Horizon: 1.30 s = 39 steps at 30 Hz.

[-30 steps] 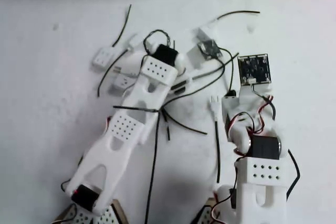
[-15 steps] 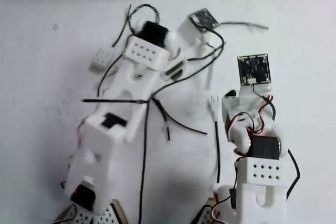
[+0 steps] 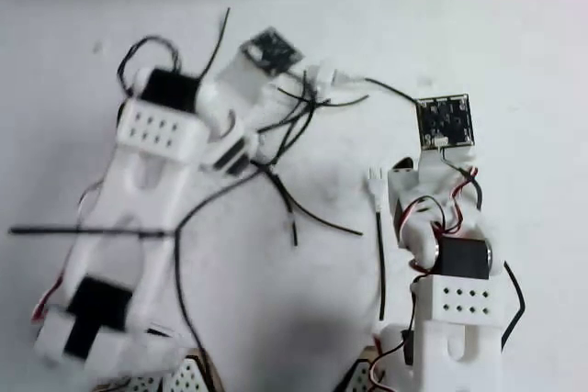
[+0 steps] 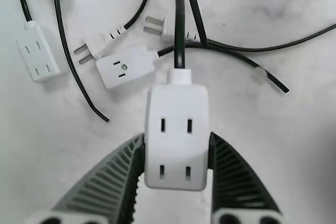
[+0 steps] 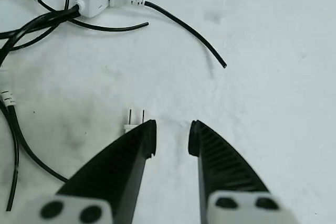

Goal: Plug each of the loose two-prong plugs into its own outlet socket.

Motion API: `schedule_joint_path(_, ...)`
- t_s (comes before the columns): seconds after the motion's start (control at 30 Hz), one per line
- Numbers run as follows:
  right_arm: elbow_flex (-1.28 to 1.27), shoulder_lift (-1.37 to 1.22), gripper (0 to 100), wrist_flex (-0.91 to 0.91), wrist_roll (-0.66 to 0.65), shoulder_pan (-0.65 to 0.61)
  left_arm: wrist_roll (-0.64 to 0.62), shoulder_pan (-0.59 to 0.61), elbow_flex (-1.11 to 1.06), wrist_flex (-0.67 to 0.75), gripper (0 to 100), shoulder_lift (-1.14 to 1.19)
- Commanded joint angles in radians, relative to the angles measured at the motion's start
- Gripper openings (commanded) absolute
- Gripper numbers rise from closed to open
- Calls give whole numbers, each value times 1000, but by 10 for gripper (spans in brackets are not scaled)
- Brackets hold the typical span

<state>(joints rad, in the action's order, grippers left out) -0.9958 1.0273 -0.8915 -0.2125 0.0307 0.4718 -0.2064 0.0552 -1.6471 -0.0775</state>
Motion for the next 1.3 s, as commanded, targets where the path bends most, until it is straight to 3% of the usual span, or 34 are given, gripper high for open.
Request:
schedule_joint_path(0.0,6,8,108,12,-14,-4,-12,4,-358,130,22,-306)
schedule_joint_path(0.23,6,8,108,12,-14,-4,-11,4,-766,298,22,-481)
schedule_joint_path(0.5,-5,8,108,16,-14,-5,-11,-47,-973,420,30,-479)
schedule_joint_path(0.73,-6,8,108,16,-14,-5,-114,-102,-1033,417,269,-533)
schedule_joint_path(0.93,-6,8,108,15,-14,-12,-115,-102,-1030,322,286,-693)
schedule_joint_path(1.07,-6,8,108,13,-14,-24,-115,-39,-1043,315,287,-820)
schedule_joint_path(1.27,37,7,108,-50,-14,-101,-169,165,-1068,347,282,-977)
